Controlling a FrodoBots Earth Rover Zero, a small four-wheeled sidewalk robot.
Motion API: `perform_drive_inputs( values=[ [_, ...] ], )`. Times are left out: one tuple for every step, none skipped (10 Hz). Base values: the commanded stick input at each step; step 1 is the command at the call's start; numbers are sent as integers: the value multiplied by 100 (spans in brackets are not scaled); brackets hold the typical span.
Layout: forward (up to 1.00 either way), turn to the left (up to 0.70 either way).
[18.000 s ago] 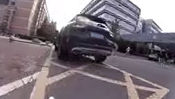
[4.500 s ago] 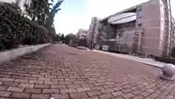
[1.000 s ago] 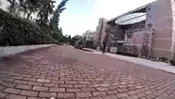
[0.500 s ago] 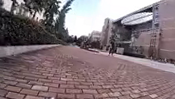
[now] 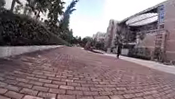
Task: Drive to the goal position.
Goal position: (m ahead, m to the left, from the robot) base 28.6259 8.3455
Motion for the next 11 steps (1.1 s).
perform_drive_inputs(
  values=[
    [70,0],
    [70,0],
    [70,0],
    [70,0],
    [70,0],
    [70,0],
    [70,0],
    [70,0],
    [70,0],
    [70,0],
    [70,0]
  ],
)
